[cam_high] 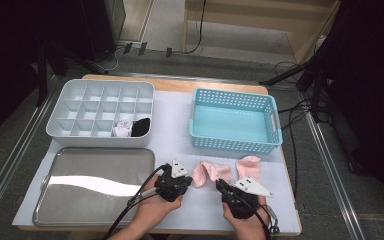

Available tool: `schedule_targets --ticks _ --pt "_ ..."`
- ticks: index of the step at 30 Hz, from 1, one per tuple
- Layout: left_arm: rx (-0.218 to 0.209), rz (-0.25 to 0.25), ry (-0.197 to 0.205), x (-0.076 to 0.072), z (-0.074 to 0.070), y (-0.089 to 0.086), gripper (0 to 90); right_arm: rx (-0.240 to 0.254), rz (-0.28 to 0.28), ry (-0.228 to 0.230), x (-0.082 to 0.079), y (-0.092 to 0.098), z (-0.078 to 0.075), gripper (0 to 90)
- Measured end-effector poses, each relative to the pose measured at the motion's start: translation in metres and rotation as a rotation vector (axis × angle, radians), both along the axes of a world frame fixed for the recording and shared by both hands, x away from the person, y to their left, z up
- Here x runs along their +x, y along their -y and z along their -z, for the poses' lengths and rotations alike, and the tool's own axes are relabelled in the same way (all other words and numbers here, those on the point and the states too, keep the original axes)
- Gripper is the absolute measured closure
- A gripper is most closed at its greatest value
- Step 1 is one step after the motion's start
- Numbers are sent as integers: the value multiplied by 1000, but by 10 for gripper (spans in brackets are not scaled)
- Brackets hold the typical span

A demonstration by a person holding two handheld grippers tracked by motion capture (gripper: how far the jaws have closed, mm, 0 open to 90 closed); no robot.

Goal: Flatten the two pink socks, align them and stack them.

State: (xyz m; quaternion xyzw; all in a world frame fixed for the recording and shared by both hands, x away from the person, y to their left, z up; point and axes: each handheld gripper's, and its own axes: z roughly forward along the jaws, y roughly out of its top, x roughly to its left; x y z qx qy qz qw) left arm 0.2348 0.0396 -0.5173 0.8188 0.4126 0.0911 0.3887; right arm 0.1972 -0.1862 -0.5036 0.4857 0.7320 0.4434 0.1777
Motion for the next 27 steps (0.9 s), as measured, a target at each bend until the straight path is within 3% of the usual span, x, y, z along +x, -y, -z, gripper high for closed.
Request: schedule_targets --ticks 4,7,9,12,14,17,19,21,23,24,27 --pt "-57 17 6 -4 -3 -15 900 79 4 9 -11 9 -13 852" --pt "-68 31 9 -8 -5 -21 900 114 0 16 -16 8 -21 852" --pt "-72 18 46 -13 -6 -20 769 112 1 21 -16 6 -22 852" --pt "-43 38 77 -17 -2 -9 514 114 1 15 -14 3 -21 852" --pt "-6 52 96 -20 0 0 429 114 1 11 -12 1 -19 852" --pt "69 15 117 -19 2 14 385 120 0 3 -11 1 -18 852" --pt "89 -16 85 -14 2 22 386 122 3 1 -11 1 -17 851" --pt "128 -54 89 -10 3 28 428 122 3 -1 -10 2 -17 851" --pt "122 -70 70 -6 4 29 540 126 6 -2 -10 4 -16 852" --pt "118 -72 72 -5 4 28 637 129 10 -3 -10 5 -16 851" --pt "58 -38 34 -2 1 20 779 139 16 -2 -11 8 -18 852"
